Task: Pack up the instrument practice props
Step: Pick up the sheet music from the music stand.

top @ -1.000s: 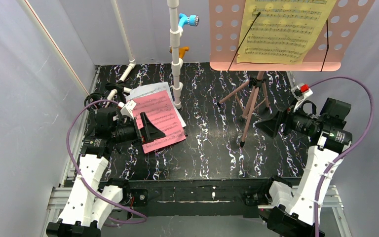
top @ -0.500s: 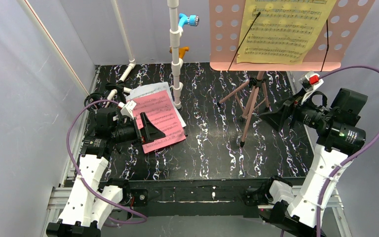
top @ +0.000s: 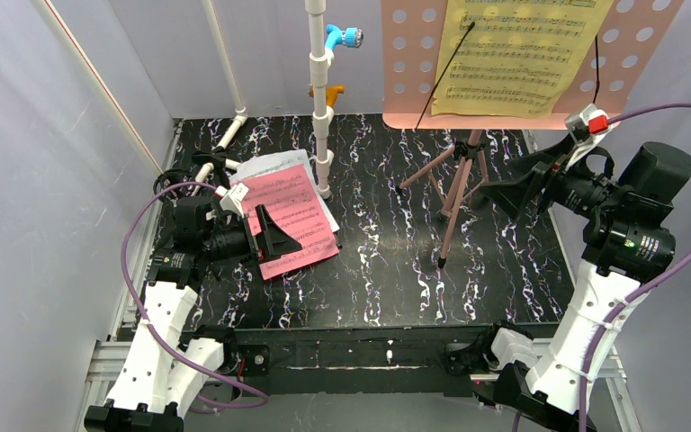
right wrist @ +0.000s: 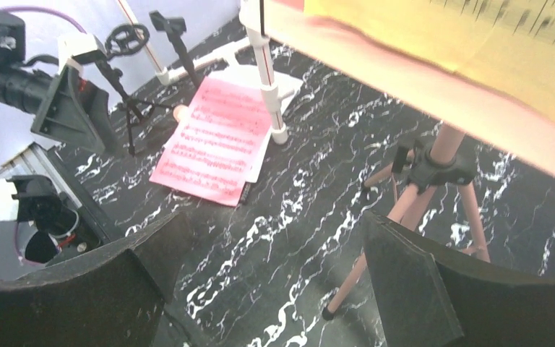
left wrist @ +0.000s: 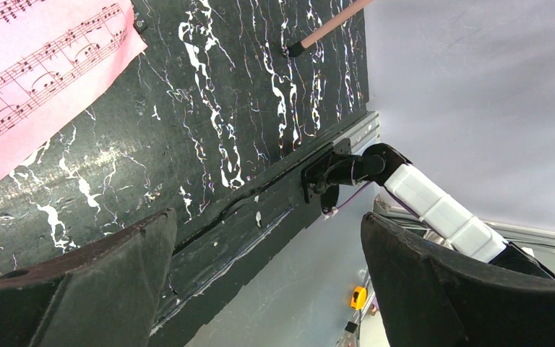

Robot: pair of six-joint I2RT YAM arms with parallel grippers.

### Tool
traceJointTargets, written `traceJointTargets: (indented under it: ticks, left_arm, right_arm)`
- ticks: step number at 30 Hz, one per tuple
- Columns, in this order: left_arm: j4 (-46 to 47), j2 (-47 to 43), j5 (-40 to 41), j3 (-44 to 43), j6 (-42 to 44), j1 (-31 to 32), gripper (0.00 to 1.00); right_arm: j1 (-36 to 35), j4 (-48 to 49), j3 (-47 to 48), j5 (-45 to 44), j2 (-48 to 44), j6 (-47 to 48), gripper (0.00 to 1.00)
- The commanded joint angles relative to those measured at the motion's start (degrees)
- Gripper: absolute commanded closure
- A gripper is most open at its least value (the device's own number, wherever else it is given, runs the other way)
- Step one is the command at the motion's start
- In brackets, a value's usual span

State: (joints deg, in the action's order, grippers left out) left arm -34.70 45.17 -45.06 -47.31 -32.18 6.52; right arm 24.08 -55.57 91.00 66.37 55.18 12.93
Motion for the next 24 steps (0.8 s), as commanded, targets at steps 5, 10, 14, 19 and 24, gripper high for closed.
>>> traceJointTargets:
  ticks: [5, 10, 14, 19, 24]
  left_arm:
    - [0.07, -0.78, -1.48, 0.10, 0.45, -0.20, 0.02]
    - [0.03, -1.03, -1.28, 0.29, 0.62, -0.16, 0.02]
    - [-0.43, -1.22, -1.00, 0.20, 1.06, -0.26, 0.02]
    - [-0.54, -1.46, -0.82, 0.20, 1.16, -0.26, 0.02]
    - [-0.55, -1.57, -0.82, 0.20, 1.25, -0.16, 0.00]
  right_arm:
    - [0.01, 22.71, 0.90, 3.38, 0.36, -17.92, 0.01]
    - [0.01, 23.14, 3.65, 0.36, 2.37, -17.87, 0.02]
    - [0.01, 23.68, 5.29, -2.27, 3.54, -18.00, 0.02]
    - [0.01, 24.38, 6.99, -4.85, 4.98, -19.00, 0.02]
    - [0.01, 24.62, 8.89, -7.68, 6.26, -19.62, 0.00]
